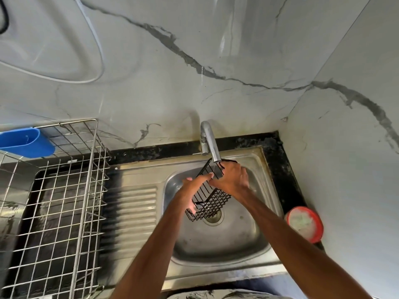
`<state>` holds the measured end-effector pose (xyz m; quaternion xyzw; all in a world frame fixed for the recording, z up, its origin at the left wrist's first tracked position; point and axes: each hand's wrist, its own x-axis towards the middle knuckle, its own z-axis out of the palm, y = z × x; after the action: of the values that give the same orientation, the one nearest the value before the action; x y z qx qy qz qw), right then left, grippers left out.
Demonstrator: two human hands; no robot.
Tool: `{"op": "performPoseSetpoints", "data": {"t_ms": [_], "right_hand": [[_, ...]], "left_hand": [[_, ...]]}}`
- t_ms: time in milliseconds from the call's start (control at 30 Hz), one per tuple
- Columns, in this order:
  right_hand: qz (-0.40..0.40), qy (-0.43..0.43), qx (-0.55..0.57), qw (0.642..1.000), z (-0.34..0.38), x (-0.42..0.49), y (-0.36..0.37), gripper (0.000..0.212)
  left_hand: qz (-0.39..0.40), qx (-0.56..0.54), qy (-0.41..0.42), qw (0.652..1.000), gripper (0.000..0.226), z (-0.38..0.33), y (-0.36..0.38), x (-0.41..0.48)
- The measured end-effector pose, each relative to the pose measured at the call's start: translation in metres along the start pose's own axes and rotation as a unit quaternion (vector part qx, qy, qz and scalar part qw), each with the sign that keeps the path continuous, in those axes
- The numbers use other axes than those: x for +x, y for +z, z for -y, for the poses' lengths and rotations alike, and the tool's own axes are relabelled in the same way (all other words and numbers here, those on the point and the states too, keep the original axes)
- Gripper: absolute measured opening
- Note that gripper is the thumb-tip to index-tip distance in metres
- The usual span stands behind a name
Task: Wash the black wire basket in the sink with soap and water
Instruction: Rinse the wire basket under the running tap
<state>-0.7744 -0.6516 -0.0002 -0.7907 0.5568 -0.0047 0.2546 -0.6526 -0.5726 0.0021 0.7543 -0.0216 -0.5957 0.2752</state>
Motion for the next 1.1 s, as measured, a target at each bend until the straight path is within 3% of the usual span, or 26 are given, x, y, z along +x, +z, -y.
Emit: {"op": "performPoseSetpoints", "data": {"t_ms": [67,133,200,400,533,667,800,867,967,1100], "right_hand": [[0.005,-0.02,0.003,1.0,0.001,-0.002,0.002,0.064],[0.005,-0.039,0.001,0.999,0.001,-0.006,0.006,0.066],[0.014,-0.061,-0.005,0.998,-0.002,-0.01,0.006,0.073],[0.053,-0.087,0.031,0.994,-0.022,-0.007,-0.019,0.08],[0.146,-0.141,0.084,0.976,-0.019,-0.006,0.0,0.077],[0.143,-0.212,0.054,0.965,-0.015,-0.012,0.022,0.076],[0.157,-0.134,0.051,0.977,-0.038,0.0,0.023,0.072],[0.167,-0.116,0.05,0.978,-0.043,-0.002,0.023,0.073],[0.162,-0.174,0.078,0.968,-0.031,-0.02,0.026,0.074],[0.142,-0.217,0.09,0.962,-0.024,-0.025,0.027,0.07]], "left_hand": [[0.01,0.031,-0.008,0.999,0.114,0.008,-0.003,0.001],[0.028,0.039,0.058,0.997,0.088,0.02,-0.002,0.007],[0.032,-0.03,0.06,0.997,0.067,0.023,-0.002,0.006],[0.027,-0.037,0.035,0.998,0.073,0.017,-0.009,0.006],[0.032,-0.033,0.047,0.998,0.046,0.018,-0.007,0.004],[0.02,-0.041,0.061,0.997,0.083,0.022,-0.009,0.008],[0.026,0.032,0.061,0.997,0.049,0.019,-0.01,0.004],[0.004,0.035,0.05,0.998,0.07,0.021,-0.009,0.012],[-0.022,0.027,0.042,0.998,0.106,0.024,-0.006,0.016],[-0.025,0.016,0.048,0.998,0.105,0.024,-0.007,0.018]]}}
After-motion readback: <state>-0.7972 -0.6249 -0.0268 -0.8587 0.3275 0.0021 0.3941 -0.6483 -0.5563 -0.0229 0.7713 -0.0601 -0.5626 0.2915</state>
